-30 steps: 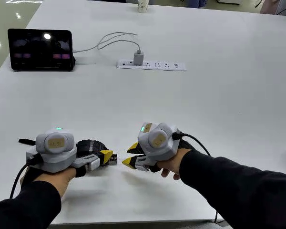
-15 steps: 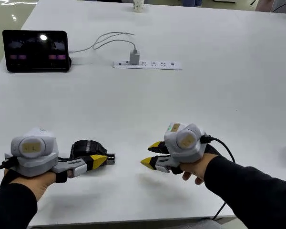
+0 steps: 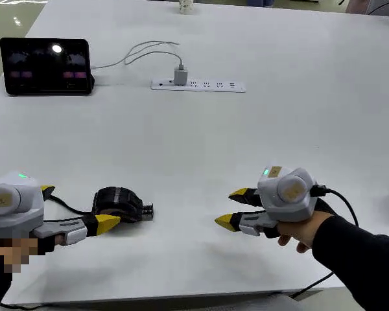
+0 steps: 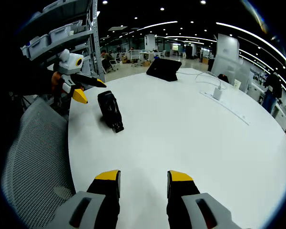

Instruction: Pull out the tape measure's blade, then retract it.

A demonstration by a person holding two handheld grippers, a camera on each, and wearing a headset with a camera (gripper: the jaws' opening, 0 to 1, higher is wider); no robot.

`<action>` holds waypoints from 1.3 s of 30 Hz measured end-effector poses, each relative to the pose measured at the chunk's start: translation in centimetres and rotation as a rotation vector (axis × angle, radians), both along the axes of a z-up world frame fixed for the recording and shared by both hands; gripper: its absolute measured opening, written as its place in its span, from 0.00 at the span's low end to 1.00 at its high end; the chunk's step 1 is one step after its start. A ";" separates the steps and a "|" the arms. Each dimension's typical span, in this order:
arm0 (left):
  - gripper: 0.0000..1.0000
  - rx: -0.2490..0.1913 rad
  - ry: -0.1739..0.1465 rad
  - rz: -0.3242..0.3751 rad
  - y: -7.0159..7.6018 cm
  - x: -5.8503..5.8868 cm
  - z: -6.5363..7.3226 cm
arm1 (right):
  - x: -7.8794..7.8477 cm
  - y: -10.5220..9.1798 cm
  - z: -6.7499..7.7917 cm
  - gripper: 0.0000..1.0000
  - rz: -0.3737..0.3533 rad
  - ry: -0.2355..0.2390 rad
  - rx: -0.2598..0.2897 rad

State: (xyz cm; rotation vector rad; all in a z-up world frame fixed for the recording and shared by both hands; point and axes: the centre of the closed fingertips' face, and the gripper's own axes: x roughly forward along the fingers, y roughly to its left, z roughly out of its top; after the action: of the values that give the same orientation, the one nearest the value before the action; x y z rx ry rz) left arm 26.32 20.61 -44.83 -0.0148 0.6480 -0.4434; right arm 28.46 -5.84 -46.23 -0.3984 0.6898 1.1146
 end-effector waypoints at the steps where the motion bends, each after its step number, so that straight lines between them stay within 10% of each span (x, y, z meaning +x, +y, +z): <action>1: 0.99 0.001 0.000 -0.009 0.1 -0.1 0.0 | 0.0 -0.3 0.1 0.38 -0.003 0.000 0.002; 27: 0.99 0.032 0.050 -0.056 5.7 -2.9 0.0 | -0.8 -11.5 -0.7 0.83 -0.152 0.044 -0.019; 39: 0.99 0.043 0.061 -0.037 7.0 -3.1 -0.2 | -0.8 -12.9 -0.7 0.99 -0.158 0.034 -0.028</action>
State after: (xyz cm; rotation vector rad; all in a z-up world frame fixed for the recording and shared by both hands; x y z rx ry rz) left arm 23.23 27.62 -45.05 0.0245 0.7187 -0.4661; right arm 27.62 -18.74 -46.89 -0.3429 0.7545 0.9646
